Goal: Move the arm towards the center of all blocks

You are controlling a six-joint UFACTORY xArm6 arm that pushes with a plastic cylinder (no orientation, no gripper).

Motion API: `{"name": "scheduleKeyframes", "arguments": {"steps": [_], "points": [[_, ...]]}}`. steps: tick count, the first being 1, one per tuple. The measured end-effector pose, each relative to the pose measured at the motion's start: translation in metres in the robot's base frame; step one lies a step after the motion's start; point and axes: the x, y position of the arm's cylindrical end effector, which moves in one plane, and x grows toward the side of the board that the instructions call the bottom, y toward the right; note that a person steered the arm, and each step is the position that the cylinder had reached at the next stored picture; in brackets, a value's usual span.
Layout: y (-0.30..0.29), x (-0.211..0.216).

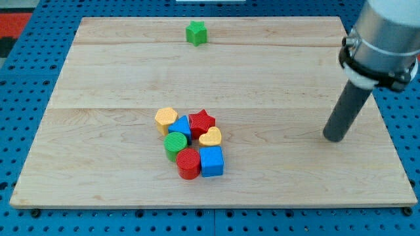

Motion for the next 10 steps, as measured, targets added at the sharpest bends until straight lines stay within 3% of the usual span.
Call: {"name": "scheduleKeyframes", "arguments": {"steps": [5,10], "points": [[-0.183,0.015],[-0.196,-0.01]]}}
